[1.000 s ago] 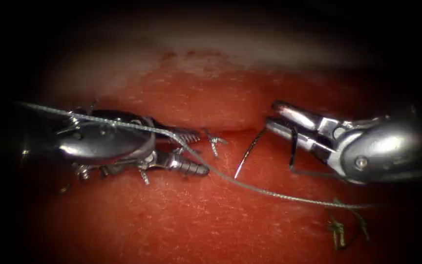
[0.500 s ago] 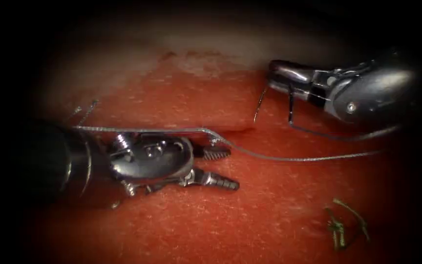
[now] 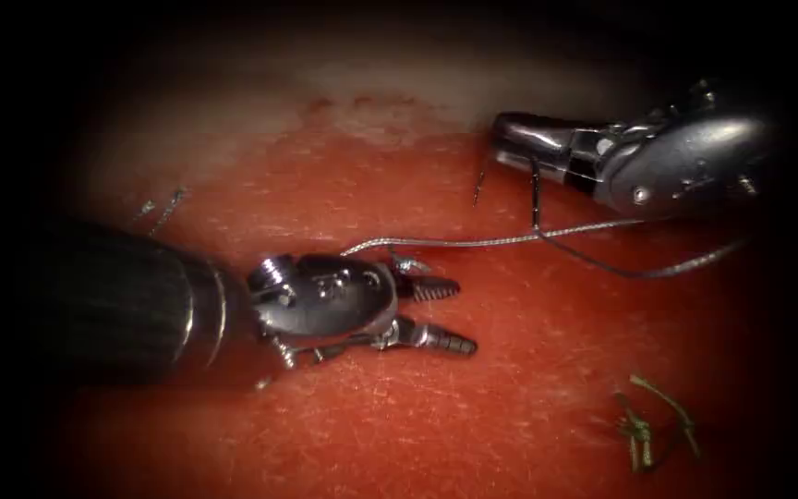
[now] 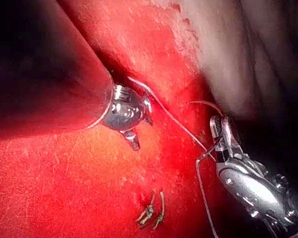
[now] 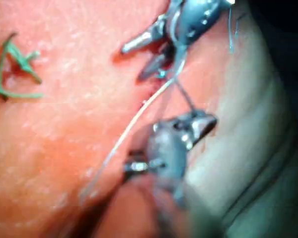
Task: Wound Closure
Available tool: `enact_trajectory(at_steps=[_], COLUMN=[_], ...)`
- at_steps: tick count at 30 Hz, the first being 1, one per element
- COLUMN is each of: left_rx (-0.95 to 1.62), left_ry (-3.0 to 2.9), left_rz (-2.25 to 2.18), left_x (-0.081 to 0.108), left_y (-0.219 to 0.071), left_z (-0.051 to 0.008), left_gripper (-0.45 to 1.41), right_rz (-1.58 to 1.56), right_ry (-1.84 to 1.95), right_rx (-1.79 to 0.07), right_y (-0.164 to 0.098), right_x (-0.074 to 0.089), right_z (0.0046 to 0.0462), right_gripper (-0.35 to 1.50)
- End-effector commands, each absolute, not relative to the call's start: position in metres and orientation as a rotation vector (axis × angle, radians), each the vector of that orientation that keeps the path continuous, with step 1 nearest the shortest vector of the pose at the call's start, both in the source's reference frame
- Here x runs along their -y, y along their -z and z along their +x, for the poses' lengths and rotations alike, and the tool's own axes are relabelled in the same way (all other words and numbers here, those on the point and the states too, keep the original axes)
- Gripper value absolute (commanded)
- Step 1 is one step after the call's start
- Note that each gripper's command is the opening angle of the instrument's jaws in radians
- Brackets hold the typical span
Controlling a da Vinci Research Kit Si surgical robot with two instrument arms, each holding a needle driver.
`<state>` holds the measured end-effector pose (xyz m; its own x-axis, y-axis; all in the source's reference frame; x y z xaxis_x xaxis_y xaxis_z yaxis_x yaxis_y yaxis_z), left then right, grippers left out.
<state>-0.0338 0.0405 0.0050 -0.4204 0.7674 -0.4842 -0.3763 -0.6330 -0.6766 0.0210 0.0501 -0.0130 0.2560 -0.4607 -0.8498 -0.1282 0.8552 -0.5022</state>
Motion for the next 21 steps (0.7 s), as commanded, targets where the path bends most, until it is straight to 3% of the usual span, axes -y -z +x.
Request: enact_trajectory(at_steps=[1, 21], left_rx=[0.635, 0.724], left_ry=[-2.085, -2.090], left_rz=[-1.044, -0.998], left_x=[-0.0398, -0.0377], left_y=[-0.0060, -0.0099], left_z=[-0.0344, -0.0330], left_gripper=[0.70, 0.71], right_rz=[-0.536, -0.515], right_ry=[0.251, 0.261], right_rx=[-1.319, -1.346], right_y=[0.0124, 0.0108], right_x=[-0.0498, -0.0480], right_z=[0.0220, 0.0236], right_gripper=[-0.35, -0.35])
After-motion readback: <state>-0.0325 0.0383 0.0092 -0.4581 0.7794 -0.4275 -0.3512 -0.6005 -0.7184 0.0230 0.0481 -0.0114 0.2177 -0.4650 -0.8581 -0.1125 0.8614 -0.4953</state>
